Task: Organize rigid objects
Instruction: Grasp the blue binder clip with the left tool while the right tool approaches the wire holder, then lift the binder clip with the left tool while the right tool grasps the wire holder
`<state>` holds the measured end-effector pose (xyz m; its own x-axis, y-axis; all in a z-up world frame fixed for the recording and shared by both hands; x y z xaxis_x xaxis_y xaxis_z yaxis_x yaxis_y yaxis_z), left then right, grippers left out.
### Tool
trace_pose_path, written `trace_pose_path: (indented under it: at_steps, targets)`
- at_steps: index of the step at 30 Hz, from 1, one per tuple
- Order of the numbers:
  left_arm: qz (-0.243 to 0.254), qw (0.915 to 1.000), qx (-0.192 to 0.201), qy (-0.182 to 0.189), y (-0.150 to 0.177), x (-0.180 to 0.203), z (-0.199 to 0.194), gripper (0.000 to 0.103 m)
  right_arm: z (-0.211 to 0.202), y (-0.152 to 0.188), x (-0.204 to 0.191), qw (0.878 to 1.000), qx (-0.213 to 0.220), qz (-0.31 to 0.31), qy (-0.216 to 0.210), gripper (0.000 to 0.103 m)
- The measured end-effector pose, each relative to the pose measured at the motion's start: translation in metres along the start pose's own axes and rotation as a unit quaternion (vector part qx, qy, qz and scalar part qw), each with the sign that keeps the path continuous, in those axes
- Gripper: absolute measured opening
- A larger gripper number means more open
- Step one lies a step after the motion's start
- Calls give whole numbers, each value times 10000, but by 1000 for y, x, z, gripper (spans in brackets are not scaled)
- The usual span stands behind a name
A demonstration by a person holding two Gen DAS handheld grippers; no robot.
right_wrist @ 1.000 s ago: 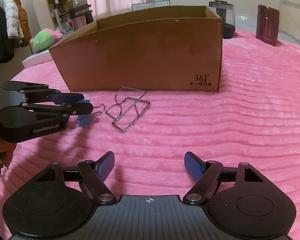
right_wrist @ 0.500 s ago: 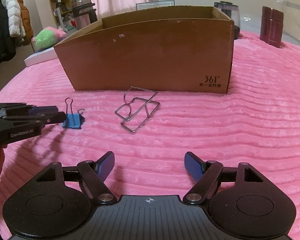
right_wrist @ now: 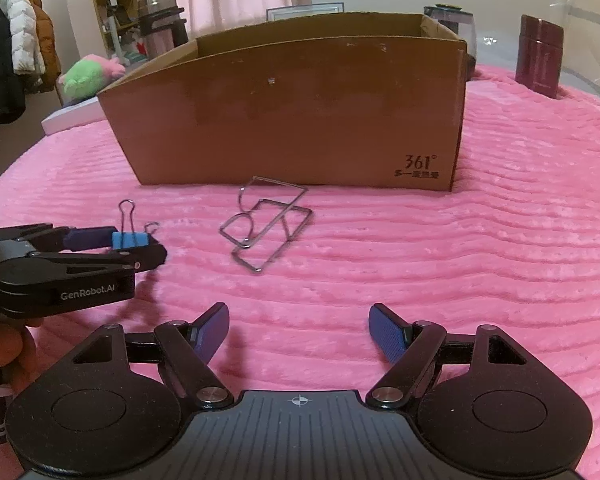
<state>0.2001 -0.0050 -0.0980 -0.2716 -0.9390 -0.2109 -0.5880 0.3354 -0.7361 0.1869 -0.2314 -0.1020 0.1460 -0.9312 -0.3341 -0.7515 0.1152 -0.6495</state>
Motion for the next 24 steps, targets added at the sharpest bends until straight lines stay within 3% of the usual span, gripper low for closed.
trace_pose_path:
  at_steps: [4,9,14,19,24]
  targets:
    - [-38,10000,17,53,4,-6,-3,35,5,-3,0,9995,99,-277,-75,74]
    - [-153,9996,27,219,8,-21,-10,35,18,-12,-11,9914,288,-1209,-399,75]
    - [-200,9991,71,364,13,-28,-15,35,30,-28,-17,9697,454,-2290,-722,84]
    - [-228,9989,96,406,17,-27,-14,35,49,-42,-13,9540,162,-2713,-1265,85]
    - [-200,9988,130,420,16,-28,-13,35,63,-55,-11,9458,-65,-2843,-1569,84]
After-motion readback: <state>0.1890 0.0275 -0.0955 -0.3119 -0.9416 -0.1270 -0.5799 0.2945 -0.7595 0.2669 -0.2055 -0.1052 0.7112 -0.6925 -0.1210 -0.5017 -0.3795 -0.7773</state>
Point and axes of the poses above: each gripper's, at about its wrist camera, not at the fingertips, and z roughly the way its jaws point, x to its right, y to its underside, the point moved 2 cm from there along z, roughly the way its jaws point, and after that the axes turned 13 degrees about z, right-handed, at the moved point
